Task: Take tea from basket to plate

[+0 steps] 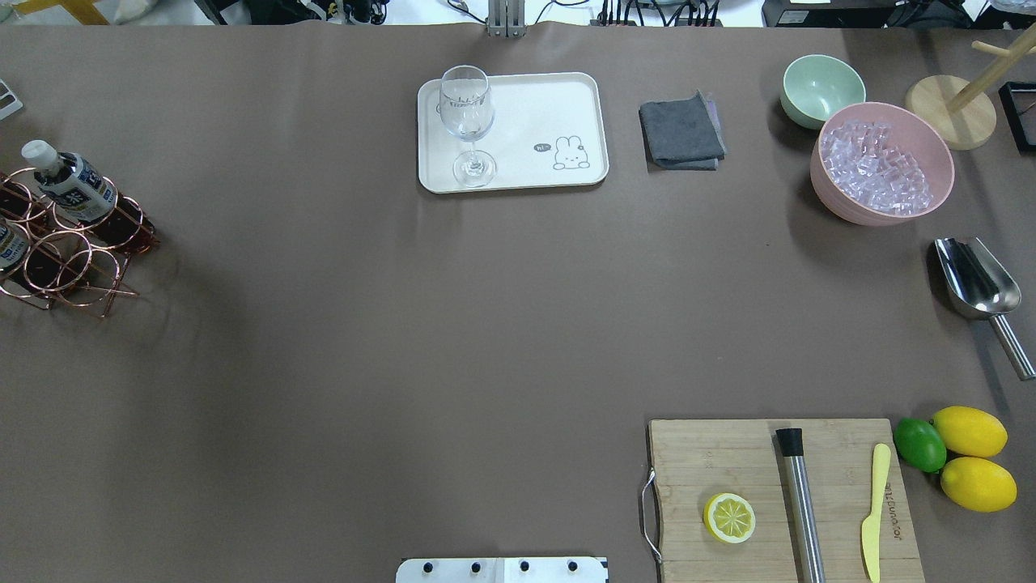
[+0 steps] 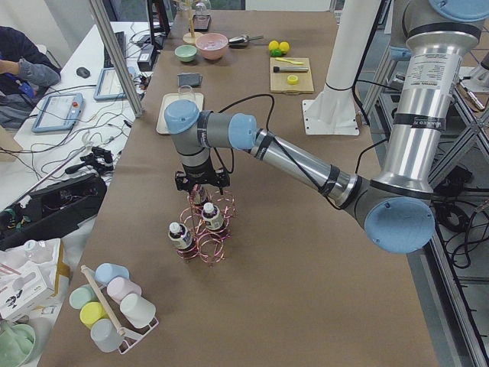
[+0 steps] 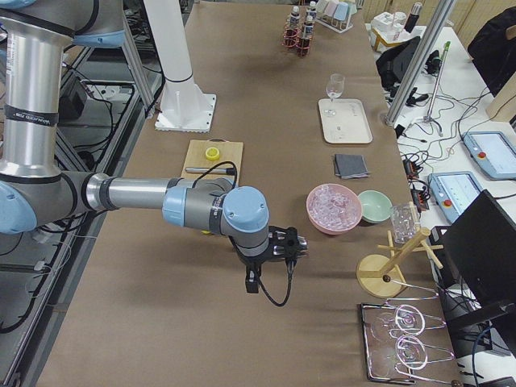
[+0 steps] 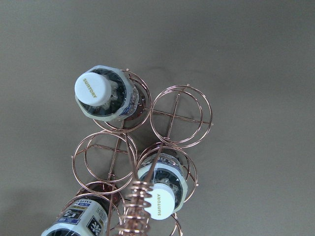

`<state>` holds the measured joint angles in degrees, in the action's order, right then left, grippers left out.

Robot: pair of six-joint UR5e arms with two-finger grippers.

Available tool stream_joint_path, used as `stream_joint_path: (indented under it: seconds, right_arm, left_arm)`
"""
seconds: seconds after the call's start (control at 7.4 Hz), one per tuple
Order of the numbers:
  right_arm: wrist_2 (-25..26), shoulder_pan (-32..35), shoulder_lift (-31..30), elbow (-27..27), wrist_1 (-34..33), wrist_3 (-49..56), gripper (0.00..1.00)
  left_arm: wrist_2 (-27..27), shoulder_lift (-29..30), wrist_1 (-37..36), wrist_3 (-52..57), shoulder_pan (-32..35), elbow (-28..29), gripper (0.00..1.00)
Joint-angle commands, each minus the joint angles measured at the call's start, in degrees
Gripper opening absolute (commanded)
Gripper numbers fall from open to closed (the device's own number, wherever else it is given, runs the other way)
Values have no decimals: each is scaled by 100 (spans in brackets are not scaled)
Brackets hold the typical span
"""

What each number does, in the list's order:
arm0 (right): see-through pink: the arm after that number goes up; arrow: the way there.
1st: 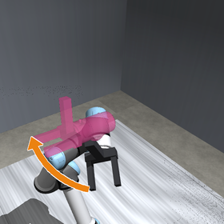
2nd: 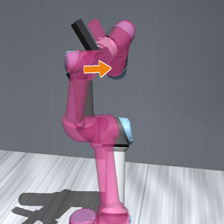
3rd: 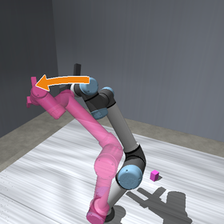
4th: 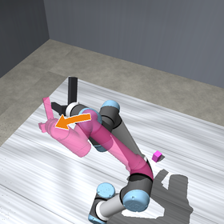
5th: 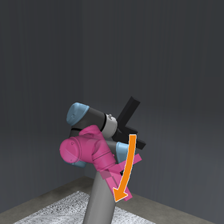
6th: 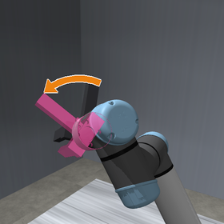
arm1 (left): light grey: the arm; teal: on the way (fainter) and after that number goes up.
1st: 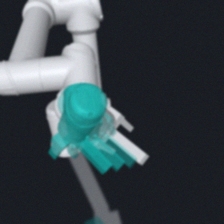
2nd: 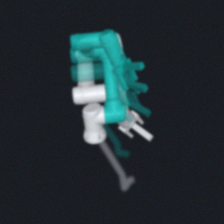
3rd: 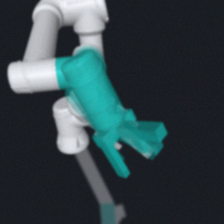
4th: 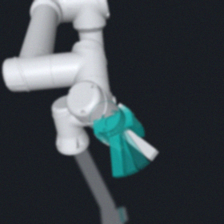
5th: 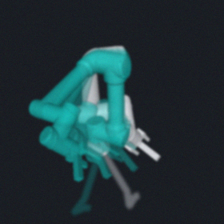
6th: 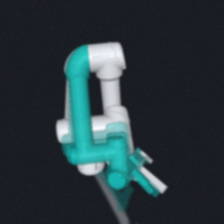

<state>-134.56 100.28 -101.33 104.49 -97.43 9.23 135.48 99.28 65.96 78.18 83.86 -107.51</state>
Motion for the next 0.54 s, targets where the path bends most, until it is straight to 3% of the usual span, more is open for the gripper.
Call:
stream_joint_path:
  seconds: [0.0, 0.27, 0.41]
  right_arm:
    - [0, 0, 8, 1, -4, 0, 100]
    - [0, 0, 8, 1, -4, 0, 100]
    - [0, 0, 8, 1, -4, 0, 100]
  left_arm:
    - [-4, 56, 30, 39, 16, 11, 52]
    - [-153, 100, 144, 66, 121, 11, 1]
    - [-267, 118, 241, 66, 131, 11, 0]
